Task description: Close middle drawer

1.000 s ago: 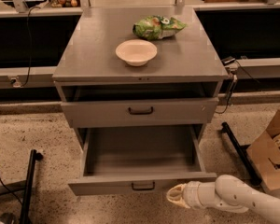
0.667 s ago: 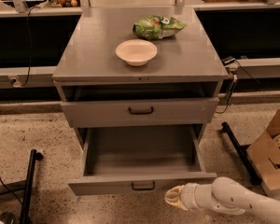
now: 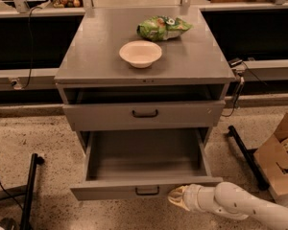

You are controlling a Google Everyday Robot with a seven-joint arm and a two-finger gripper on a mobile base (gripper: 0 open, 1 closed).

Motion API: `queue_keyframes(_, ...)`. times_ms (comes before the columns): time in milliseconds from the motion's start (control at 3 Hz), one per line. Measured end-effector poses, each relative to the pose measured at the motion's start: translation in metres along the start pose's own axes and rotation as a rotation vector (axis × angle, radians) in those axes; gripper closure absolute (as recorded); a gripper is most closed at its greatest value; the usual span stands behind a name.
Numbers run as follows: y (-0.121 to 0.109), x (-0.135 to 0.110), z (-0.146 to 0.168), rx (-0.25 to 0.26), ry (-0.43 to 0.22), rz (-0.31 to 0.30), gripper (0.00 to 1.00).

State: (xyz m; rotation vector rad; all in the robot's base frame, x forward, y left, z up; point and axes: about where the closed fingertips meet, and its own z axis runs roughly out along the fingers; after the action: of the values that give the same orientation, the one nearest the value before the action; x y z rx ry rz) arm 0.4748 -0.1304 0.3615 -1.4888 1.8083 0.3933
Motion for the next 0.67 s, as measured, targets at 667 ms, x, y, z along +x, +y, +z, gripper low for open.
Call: queue_keyframes(667,-0.053,-0.009,0.001,0.057,-0.005,-0.02,1.0)
